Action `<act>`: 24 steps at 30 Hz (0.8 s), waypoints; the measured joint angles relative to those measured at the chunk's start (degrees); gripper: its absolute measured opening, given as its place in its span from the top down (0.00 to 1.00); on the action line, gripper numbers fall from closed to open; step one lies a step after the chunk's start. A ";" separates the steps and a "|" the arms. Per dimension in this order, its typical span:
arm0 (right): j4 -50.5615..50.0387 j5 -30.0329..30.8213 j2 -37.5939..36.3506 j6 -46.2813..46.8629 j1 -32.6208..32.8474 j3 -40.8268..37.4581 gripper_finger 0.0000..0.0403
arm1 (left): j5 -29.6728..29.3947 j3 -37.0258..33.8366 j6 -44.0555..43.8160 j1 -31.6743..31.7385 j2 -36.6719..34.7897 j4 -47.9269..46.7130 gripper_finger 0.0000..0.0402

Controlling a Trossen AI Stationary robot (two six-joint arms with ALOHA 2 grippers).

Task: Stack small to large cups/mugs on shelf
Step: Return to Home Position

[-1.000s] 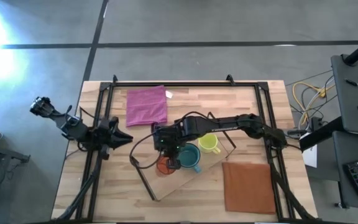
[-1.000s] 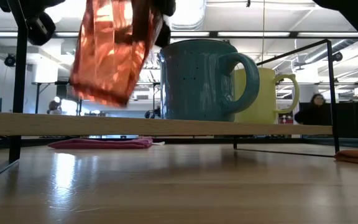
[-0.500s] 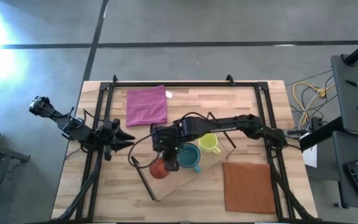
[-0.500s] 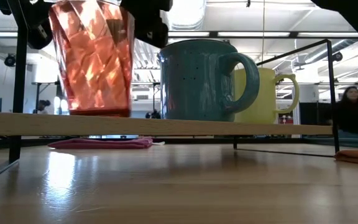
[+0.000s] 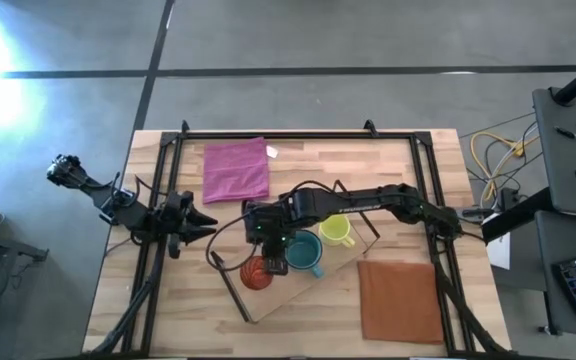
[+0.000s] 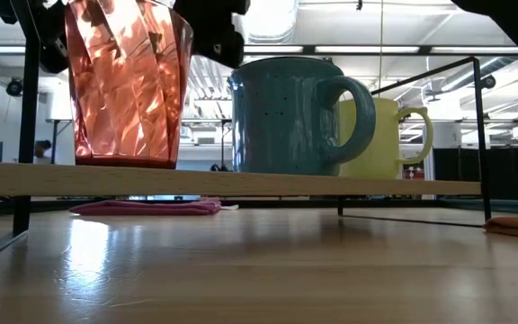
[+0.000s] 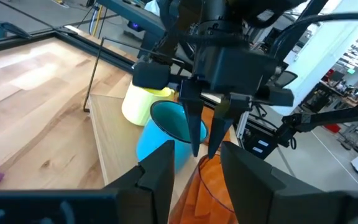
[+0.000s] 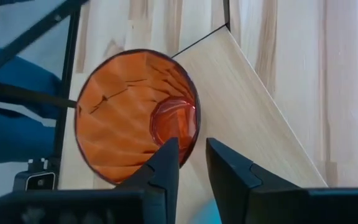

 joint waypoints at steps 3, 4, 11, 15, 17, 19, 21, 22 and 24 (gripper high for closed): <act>0.21 1.08 -0.94 0.00 -0.09 0.00 0.80 | -0.11 -0.04 0.00 0.00 0.00 -0.01 0.71; 0.28 2.20 -1.36 -0.02 -0.09 0.00 0.80 | -0.15 -0.04 0.02 0.00 -0.02 0.01 0.71; 1.09 19.57 -5.60 1.17 -0.48 0.11 0.81 | -2.58 0.15 0.31 0.00 -0.37 0.13 0.71; 2.01 28.30 -10.53 7.56 -0.52 0.15 0.82 | -2.96 0.22 0.06 0.00 -2.09 2.14 0.71; 2.46 29.19 -13.44 9.58 -0.50 0.26 0.82 | -1.53 0.42 -1.53 0.00 -3.26 2.90 0.71; 2.87 29.37 -16.23 9.74 -0.45 0.26 0.81 | -0.26 0.32 -2.45 0.00 -4.96 2.70 0.71; 3.46 29.46 -18.94 9.59 -0.09 0.26 0.81 | -0.10 0.14 -2.49 -0.04 -6.81 2.67 0.71; 4.24 29.57 -20.03 10.43 0.01 0.26 0.80 | -0.11 0.15 -2.19 -0.04 -7.60 2.73 0.71; 5.19 31.23 -22.39 13.49 -0.11 0.25 0.80 | -0.06 0.15 -1.18 0.00 -9.50 2.48 0.71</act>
